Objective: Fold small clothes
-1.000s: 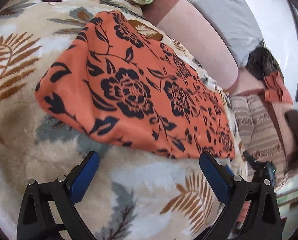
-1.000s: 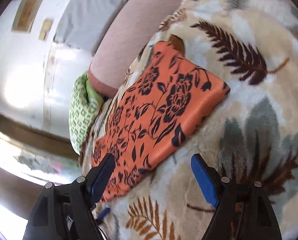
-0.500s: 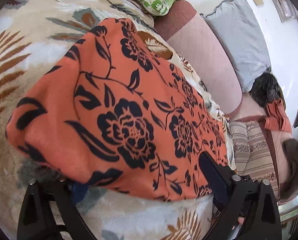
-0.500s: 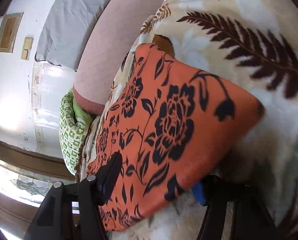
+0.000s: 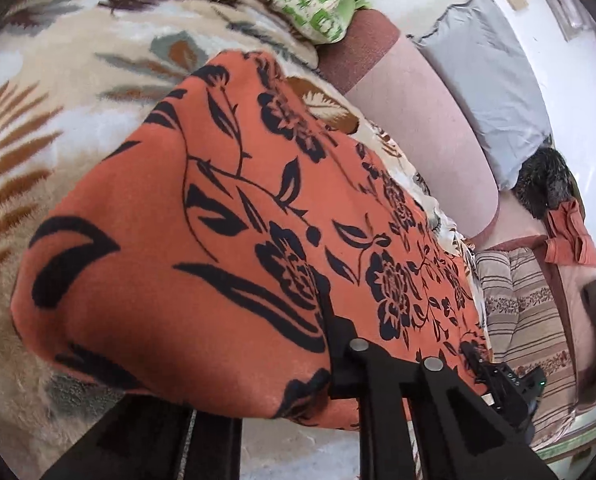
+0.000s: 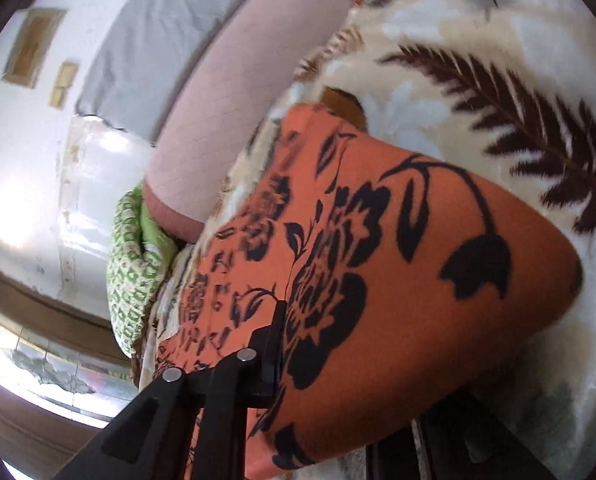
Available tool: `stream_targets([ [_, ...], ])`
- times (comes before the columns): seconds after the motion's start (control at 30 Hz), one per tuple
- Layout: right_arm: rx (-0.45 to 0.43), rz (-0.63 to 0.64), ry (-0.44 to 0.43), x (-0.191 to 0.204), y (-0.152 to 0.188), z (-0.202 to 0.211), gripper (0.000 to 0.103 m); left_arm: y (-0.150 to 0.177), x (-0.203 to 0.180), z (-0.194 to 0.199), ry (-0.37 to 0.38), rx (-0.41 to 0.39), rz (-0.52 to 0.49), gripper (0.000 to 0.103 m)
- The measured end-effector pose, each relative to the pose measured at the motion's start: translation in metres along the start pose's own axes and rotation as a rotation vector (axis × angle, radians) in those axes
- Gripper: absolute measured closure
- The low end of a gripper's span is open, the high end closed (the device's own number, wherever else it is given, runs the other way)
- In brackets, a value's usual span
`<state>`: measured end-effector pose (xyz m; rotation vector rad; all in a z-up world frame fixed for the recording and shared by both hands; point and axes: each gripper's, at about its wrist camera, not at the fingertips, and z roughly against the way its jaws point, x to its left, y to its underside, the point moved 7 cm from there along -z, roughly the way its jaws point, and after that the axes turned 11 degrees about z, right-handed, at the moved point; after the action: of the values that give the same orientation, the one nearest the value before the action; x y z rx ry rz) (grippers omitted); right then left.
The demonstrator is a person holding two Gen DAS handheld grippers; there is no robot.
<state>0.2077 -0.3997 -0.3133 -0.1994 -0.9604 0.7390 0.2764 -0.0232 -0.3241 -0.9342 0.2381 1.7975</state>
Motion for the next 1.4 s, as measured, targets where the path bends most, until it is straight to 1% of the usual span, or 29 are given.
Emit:
stream_targets([
  [0.13, -0.024, 0.061, 0.016, 0.016, -0.001, 0.016, 0.087, 0.0, -0.005, 0.015, 0.03, -0.021, -0.029, 0.09],
  [0.23, -0.039, 0.103, 0.024, 0.026, 0.001, 0.032, 0.088, 0.007, -0.003, 0.027, 0.046, -0.015, -0.044, 0.09],
  [0.33, -0.035, 0.122, 0.031, 0.028, 0.006, 0.049, 0.088, 0.026, 0.002, 0.04, 0.043, 0.006, -0.077, 0.09],
  [0.43, -0.019, 0.129, 0.046, 0.021, 0.018, 0.064, 0.088, 0.048, 0.011, 0.053, 0.044, 0.041, -0.082, 0.09],
  [0.5, 0.004, 0.122, 0.054, 0.01, 0.028, 0.071, 0.088, 0.066, 0.02, 0.056, 0.02, 0.067, -0.086, 0.089],
  [0.53, 0.024, 0.11, 0.059, 0.002, 0.033, 0.071, 0.087, 0.072, 0.024, 0.054, -0.006, 0.07, -0.099, 0.089],
  [0.57, 0.052, 0.096, 0.063, -0.004, 0.037, 0.069, 0.087, 0.076, 0.028, 0.052, -0.034, 0.07, -0.115, 0.086],
  [0.6, 0.096, 0.076, 0.065, -0.013, 0.043, 0.065, 0.084, 0.076, 0.03, 0.051, -0.037, 0.07, -0.12, 0.086],
  [0.63, 0.116, 0.052, 0.062, -0.02, 0.046, 0.064, 0.082, 0.075, 0.03, 0.051, -0.031, 0.066, -0.121, 0.081],
  [0.7, 0.119, -0.011, 0.031, -0.026, 0.048, 0.068, 0.079, 0.07, 0.029, 0.055, -0.036, 0.053, -0.127, 0.074],
  [0.77, 0.132, -0.014, 0.033, -0.024, 0.048, 0.075, 0.077, 0.069, 0.029, 0.058, -0.052, 0.034, -0.12, 0.065],
  [0.8, 0.142, 0.012, 0.036, -0.018, 0.048, 0.079, 0.077, 0.069, 0.028, 0.06, -0.065, 0.023, -0.127, 0.063],
  [0.87, 0.164, 0.084, 0.053, -0.007, 0.05, 0.089, 0.076, 0.066, 0.022, 0.065, -0.119, -0.025, -0.175, 0.053],
  [0.93, 0.183, 0.171, 0.077, 0.006, 0.054, 0.102, 0.076, 0.063, 0.019, 0.07, -0.151, -0.068, -0.216, 0.05],
  [1.0, 0.196, 0.244, 0.092, 0.016, 0.06, 0.115, 0.076, 0.062, 0.014, 0.074, -0.187, -0.101, -0.257, 0.049],
  [1.07, 0.207, 0.299, 0.091, 0.026, 0.066, 0.125, 0.076, 0.06, 0.014, 0.074, -0.222, -0.115, -0.277, 0.049],
  [1.2, 0.213, 0.422, 0.065, 0.056, 0.079, 0.133, 0.076, 0.06, 0.015, 0.072, -0.261, -0.118, -0.284, 0.048],
  [1.3, 0.207, 0.483, 0.029, 0.087, 0.085, 0.121, 0.076, 0.058, 0.016, 0.072, -0.277, -0.121, -0.283, 0.047],
  [1.4, 0.209, 0.518, -0.003, 0.108, 0.09, 0.107, 0.076, 0.058, 0.018, 0.075, -0.288, -0.126, -0.285, 0.047],
])
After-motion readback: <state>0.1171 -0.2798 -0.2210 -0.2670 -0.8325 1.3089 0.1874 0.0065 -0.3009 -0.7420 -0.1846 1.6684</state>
